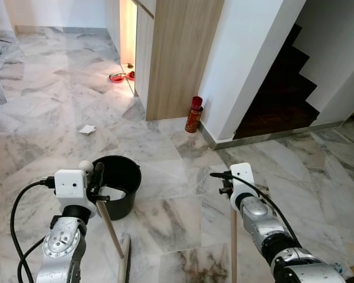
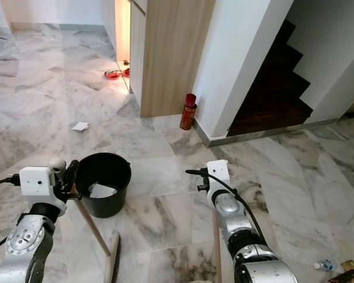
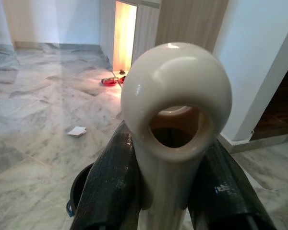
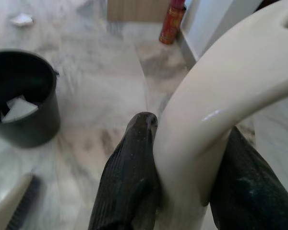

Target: Sweep floor

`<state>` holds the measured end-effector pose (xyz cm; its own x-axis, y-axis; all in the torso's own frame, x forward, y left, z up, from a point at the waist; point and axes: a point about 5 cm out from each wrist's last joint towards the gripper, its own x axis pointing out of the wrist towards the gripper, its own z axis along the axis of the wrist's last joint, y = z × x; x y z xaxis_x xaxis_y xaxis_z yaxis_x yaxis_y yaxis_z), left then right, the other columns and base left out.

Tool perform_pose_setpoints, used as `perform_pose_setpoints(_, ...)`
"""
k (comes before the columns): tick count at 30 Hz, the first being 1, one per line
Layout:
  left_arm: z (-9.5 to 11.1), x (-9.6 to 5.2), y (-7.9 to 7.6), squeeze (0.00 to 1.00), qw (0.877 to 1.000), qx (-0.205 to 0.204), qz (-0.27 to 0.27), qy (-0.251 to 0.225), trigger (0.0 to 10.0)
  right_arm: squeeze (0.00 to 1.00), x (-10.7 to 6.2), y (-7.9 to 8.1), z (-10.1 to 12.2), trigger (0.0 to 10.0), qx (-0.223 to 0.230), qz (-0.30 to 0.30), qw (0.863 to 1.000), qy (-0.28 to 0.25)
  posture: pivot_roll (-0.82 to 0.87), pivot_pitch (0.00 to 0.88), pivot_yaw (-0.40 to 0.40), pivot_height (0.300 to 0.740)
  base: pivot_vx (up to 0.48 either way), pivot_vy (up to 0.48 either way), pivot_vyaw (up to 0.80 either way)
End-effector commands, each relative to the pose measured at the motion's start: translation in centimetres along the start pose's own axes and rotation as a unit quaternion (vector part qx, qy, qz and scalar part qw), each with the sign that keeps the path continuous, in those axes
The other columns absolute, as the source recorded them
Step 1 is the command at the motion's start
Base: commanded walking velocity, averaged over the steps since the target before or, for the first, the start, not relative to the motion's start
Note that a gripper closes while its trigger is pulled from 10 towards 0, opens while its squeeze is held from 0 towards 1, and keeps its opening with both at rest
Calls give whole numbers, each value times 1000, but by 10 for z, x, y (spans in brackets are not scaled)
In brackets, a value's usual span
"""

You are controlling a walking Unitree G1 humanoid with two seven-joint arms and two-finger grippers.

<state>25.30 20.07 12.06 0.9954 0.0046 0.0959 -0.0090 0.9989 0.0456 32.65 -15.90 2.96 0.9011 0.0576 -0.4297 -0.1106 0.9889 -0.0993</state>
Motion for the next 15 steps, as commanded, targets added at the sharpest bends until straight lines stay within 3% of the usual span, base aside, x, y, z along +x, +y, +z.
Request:
perform_pose_setpoints(1, 7, 4, -6, 0, 1000, 0, -10, -19, 10000, 0, 0, -7, 21, 10000, 20, -10, 997, -71, 243, 0, -186, 740, 0, 0, 0)
perform_pose_setpoints(4, 11, 4, -5, 0, 1000, 4, -4, -29, 10000, 0, -1, -6, 35, 10000, 39, -13, 992, -120, 241, 0, -184, 740, 0, 0, 0)
perform_pose_setpoints(5, 14, 5, -5, 0, 999, 5, -1, -36, 10000, 0, -2, -6, 49, 10000, 67, -16, 984, -164, 240, 0, -182, 740, 0, 0, 0)
perform_pose_setpoints(8, 16, 6, -6, 0, 999, 13, -5, -41, 10000, 0, -4, -9, 65, 10000, 97, -31, 972, -214, 242, 0, -180, 740, 0, 0, 0)
perform_pose_setpoints(15, 13, 5, -7, 0, 999, 11, -3, -37, 10000, 0, -6, -10, 65, 10000, 107, -42, 965, -237, 246, 5, -179, 740, 0, 0, 0)
